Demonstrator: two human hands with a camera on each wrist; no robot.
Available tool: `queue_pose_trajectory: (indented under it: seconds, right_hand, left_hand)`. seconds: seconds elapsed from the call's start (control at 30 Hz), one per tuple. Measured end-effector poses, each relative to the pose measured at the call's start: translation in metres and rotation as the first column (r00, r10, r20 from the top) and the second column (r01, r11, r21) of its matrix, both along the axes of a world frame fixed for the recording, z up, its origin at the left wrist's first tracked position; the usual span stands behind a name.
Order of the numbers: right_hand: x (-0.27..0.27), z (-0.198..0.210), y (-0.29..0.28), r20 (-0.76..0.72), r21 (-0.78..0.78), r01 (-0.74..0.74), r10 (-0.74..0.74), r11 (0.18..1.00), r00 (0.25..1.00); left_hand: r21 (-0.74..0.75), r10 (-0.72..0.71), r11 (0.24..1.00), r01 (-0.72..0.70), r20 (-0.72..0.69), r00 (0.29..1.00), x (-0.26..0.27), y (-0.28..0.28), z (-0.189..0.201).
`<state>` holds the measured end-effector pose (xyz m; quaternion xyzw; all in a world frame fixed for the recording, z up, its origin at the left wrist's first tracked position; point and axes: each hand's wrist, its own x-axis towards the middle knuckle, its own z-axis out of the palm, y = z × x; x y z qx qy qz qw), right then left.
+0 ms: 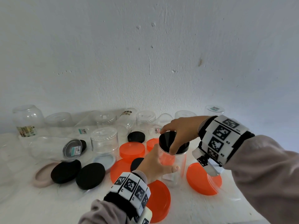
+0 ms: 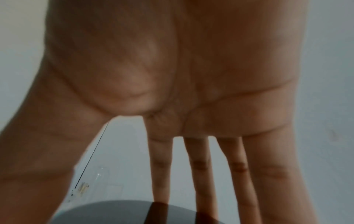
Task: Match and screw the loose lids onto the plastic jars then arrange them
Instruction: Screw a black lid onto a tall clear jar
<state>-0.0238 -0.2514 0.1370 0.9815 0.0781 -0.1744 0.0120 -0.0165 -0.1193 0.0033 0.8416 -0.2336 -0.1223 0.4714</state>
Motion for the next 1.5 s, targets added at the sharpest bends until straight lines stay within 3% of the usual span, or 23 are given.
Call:
queue_pose_trajectory:
  seconds: [0.17, 0.37, 0.73, 0.93, 1.17, 1.37, 1.5]
  right_hand:
    - [-0.001, -0.006, 0.004, 0.085, -0.053, 0.071, -0.066, 0.996, 0.994]
    - [-0.001, 0.0, -0.002, -0.06, 0.001, 0.012, -0.012, 1.0, 0.998]
    - [-0.001, -0.006, 0.004, 0.053, -0.042, 0.072, -0.07, 0.997, 0.996]
    - [0.0, -0.001, 0.001, -0.038, 0.014, -0.035, 0.036, 0.999, 0.999]
    - [0.001, -0.009, 0.007, 0.075, -0.05, 0.035, -0.031, 0.998, 0.997]
    - [0.002, -0.003, 0.003, -0.048, 0.012, -0.018, 0.019, 1.0, 0.999]
    - [0.003, -0.004, 0.0, -0.019, 0.032, -0.021, 0.021, 0.999, 1.0]
  left_hand:
    - [0.014, -0.007, 1.0, 0.007, 0.003, 1.0, 0.0, 0.001, 0.001]
    - [0.01, -0.005, 1.0, 0.006, -0.025, 1.0, 0.0, 0.001, 0.0]
    - [0.0, -0.011, 1.0, 0.011, -0.016, 1.0, -0.001, 0.001, 0.002]
    - [-0.003, -0.002, 1.0, 0.002, -0.026, 1.0, -0.001, 0.001, 0.001]
    - [-0.019, 0.0, 1.0, 0.0, -0.031, 1.0, 0.0, 0.001, 0.0]
    - [-0.042, -0.01, 0.999, 0.009, -0.039, 0.999, 0.0, 0.001, -0.001]
    - [-0.027, -0.003, 1.0, 0.002, -0.033, 0.999, -0.001, 0.0, -0.001]
